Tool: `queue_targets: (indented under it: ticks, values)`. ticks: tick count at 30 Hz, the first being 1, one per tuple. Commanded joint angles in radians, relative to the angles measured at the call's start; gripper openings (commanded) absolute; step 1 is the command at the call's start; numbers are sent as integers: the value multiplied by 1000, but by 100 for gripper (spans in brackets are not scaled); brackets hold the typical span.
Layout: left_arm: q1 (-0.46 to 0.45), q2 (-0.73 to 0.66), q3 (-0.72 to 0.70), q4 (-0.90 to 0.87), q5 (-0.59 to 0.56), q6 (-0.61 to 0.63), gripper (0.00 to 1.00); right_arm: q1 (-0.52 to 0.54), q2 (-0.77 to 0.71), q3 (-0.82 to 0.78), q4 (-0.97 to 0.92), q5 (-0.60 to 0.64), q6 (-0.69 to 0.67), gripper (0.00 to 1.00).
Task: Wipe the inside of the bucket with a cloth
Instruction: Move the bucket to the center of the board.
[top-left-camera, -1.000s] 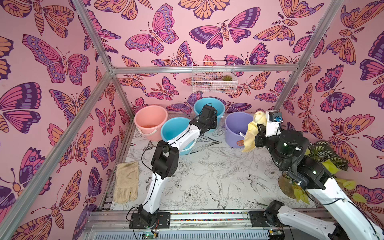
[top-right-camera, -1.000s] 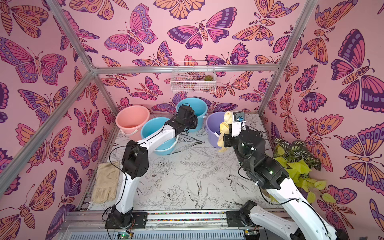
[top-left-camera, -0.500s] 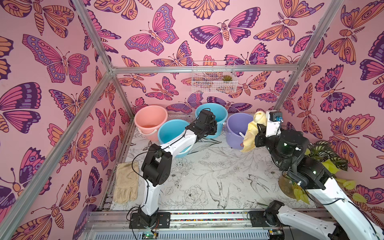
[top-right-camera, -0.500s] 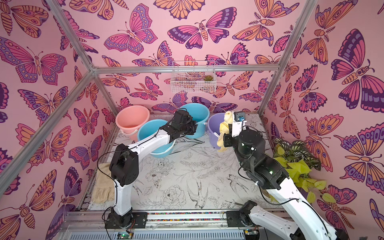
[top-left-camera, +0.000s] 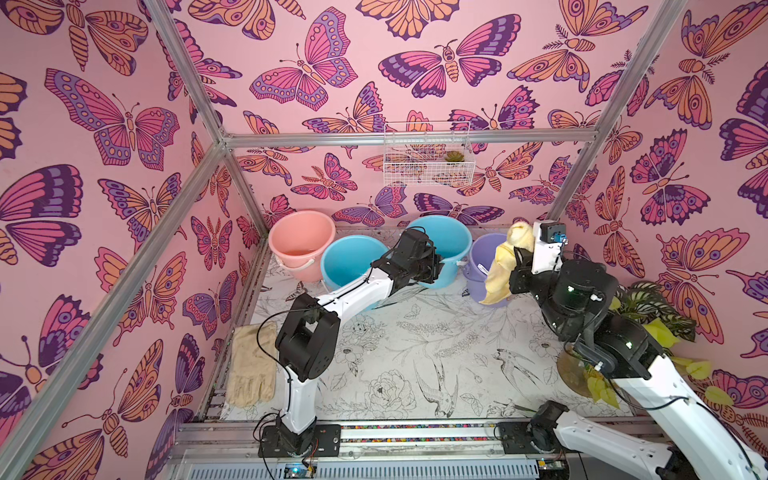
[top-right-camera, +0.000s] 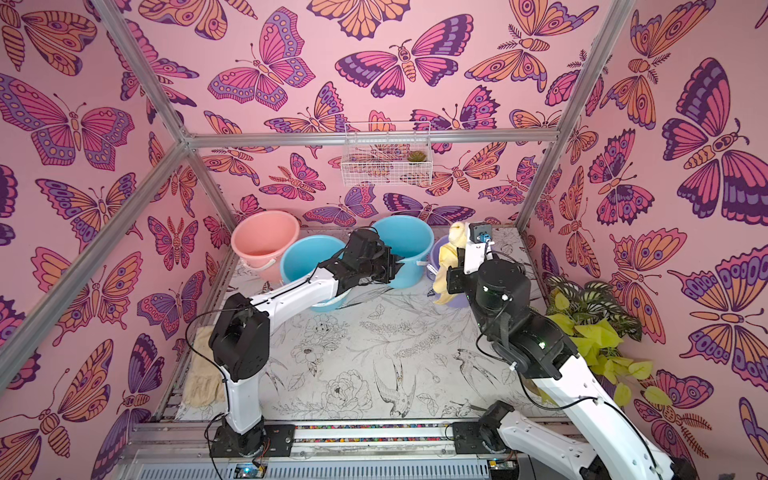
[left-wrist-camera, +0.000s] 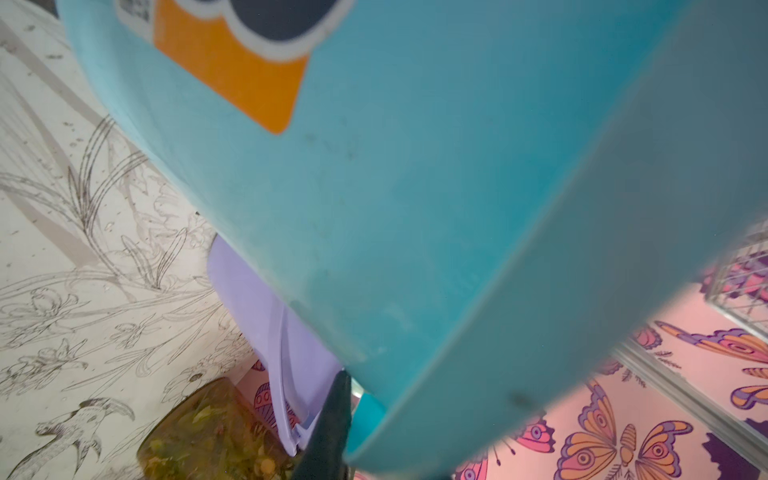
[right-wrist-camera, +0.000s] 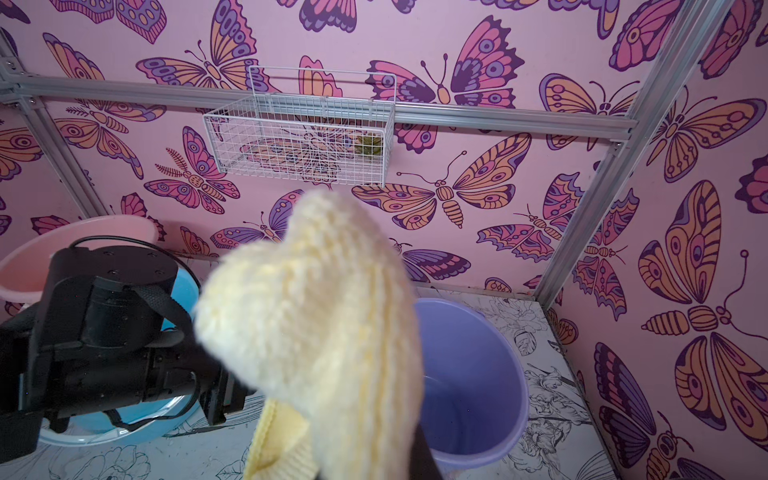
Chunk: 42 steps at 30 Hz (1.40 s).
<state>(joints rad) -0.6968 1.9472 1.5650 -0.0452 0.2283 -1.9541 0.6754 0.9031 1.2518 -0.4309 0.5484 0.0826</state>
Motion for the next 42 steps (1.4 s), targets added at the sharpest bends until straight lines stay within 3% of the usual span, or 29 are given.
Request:
queue_targets:
  ticks: [1, 13, 20, 31, 39, 42]
  values:
    - [-30, -44, -29, -14, 96, 31, 10, -5, 0, 38, -1, -5, 27, 0]
    - [-5, -176, -77, -182, 215, 185, 11, -7, 14, 55, -5, -10, 28, 0]
    - [-6, -305, -219, -247, 271, 241, 11, -6, 30, 64, 3, -15, 26, 0]
    - [21, -514, -370, -572, 304, 497, 20, -7, 51, 66, 17, -13, 0, 0]
    - [56, -562, -410, -818, 342, 728, 32, -6, 66, 70, 20, -17, -9, 0]
    - [82, -564, -397, -923, 305, 823, 37, -6, 68, 70, 17, -17, -12, 0]
